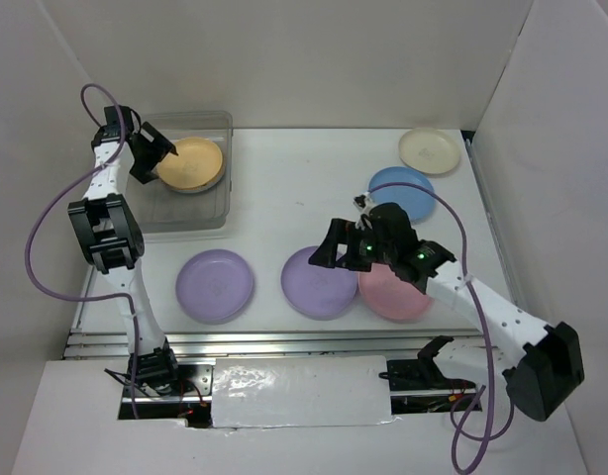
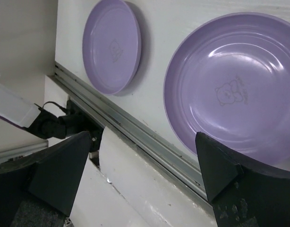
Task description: Place the plates into the plastic bin on the countertop
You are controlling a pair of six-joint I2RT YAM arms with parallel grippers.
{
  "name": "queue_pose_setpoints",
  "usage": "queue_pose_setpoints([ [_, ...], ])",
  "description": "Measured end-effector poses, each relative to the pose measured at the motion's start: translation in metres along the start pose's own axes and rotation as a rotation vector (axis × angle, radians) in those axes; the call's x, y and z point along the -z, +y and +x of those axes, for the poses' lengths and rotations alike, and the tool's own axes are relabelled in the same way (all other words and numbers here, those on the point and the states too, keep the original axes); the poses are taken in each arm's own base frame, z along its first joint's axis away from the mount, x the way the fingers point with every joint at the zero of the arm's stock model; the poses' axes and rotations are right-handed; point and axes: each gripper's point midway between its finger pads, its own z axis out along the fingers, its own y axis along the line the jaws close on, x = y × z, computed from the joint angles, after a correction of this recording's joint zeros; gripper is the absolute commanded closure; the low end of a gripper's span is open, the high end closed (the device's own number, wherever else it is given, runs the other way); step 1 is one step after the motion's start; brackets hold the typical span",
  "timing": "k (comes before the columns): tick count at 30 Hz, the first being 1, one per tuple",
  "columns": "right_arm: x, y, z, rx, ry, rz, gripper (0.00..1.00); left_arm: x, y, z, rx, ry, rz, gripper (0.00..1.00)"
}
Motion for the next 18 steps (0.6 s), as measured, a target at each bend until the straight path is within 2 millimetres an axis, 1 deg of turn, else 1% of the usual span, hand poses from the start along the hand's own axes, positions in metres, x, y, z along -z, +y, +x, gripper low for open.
queue_pose_setpoints([
  [2, -0.014, 0.005, 0.003, 0.014, 0.032, 0.005, 0.0, 0.013, -0.001, -0.005, 0.002, -0.007, -0.021, 0.01],
  [4, -0.034, 0.011, 0.007, 0.029, 0.077, 0.026, 0.0, 0.029, -0.002, -0.012, 0.005, -0.027, -0.041, 0.01],
  [6, -0.06, 0.019, 0.012, 0.052, 0.12, 0.048, 0.0, 0.052, -0.002, -0.018, 0.01, -0.046, -0.054, 0.01],
  [8, -0.087, 0.029, 0.019, 0.079, 0.153, 0.066, 0.0, 0.082, 0.0, -0.019, 0.002, -0.073, -0.059, 0.01],
  [10, -0.117, 0.041, 0.027, 0.101, 0.173, 0.089, 0.0, 0.12, 0.006, -0.013, -0.022, -0.104, -0.064, 0.01],
  [11, -0.126, 0.042, 0.029, 0.103, 0.178, 0.1, 0.0, 0.141, 0.01, -0.008, -0.039, -0.13, -0.072, 0.01],
  [12, -0.14, 0.045, 0.033, 0.107, 0.184, 0.118, 0.01, 0.163, 0.013, -0.003, -0.065, -0.157, -0.079, 0.01],
  [15, -0.175, 0.045, 0.047, 0.105, 0.2, 0.157, 0.03, 0.219, 0.008, 0.009, -0.121, -0.234, -0.049, 0.01],
  [17, -0.192, 0.038, 0.058, 0.096, 0.215, 0.189, 0.05, 0.245, 0.01, 0.024, -0.158, -0.267, -0.016, 0.01],
  [18, -0.199, 0.034, 0.062, 0.092, 0.222, 0.205, 0.07, 0.256, 0.017, 0.036, -0.176, -0.274, -0.01, 0.01],
])
